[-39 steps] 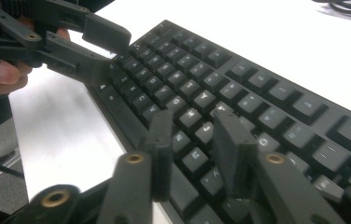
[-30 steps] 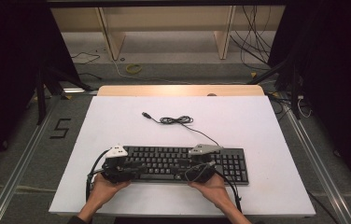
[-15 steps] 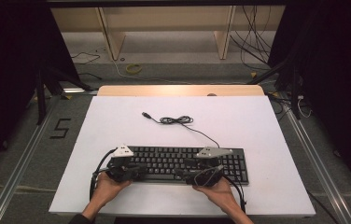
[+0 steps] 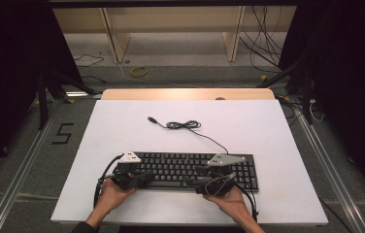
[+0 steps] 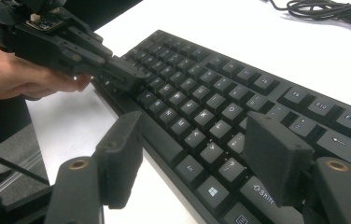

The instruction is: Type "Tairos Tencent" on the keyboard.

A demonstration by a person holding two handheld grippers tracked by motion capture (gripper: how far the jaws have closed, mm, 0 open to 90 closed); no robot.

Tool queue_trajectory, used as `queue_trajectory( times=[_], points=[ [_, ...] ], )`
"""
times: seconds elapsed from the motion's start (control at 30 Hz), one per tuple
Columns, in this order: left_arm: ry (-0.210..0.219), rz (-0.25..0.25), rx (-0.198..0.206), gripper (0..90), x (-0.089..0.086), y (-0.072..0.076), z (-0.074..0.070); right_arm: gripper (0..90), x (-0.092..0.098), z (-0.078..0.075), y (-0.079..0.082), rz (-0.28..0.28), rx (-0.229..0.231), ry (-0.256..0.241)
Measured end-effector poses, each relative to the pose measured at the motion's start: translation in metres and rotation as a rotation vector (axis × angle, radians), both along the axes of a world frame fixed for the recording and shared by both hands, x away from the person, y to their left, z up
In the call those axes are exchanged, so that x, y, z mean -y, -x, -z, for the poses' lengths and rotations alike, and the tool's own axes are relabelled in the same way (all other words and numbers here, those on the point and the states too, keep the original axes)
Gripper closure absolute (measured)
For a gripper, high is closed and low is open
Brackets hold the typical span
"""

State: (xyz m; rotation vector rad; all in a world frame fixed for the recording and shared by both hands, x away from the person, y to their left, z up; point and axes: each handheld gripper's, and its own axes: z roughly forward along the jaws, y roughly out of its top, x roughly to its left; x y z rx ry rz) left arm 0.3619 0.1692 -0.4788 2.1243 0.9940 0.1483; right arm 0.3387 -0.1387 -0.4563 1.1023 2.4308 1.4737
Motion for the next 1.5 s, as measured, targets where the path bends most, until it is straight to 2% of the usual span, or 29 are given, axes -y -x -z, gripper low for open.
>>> queue_trajectory(
  times=[0.07,0.4,0.63,1.17,1.3,1.5],
  points=[
    [0.012,-0.003,-0.007,89.1,0.000,0.000,0.001,38.4,0.000,0.000,0.000,0.000,0.000,0.004],
    [0.000,0.000,0.003,89.0,0.001,0.001,-0.001,38.4,0.001,0.000,0.000,0.006,0.001,0.004],
    [0.018,-0.004,0.016,87.8,0.000,0.002,-0.003,38.4,0.001,0.000,-0.001,0.008,0.003,0.004],
    [0.042,-0.010,0.015,85.8,-0.002,0.003,-0.006,37.9,0.000,0.000,-0.001,0.006,0.001,0.003],
    [0.052,-0.010,0.012,82.5,-0.003,0.003,-0.007,37.6,0.000,0.000,0.000,0.005,0.000,0.003],
    [0.085,-0.021,0.009,68.4,-0.006,0.002,-0.010,36.5,-0.001,0.000,0.000,0.002,-0.005,0.003]
  ],
)
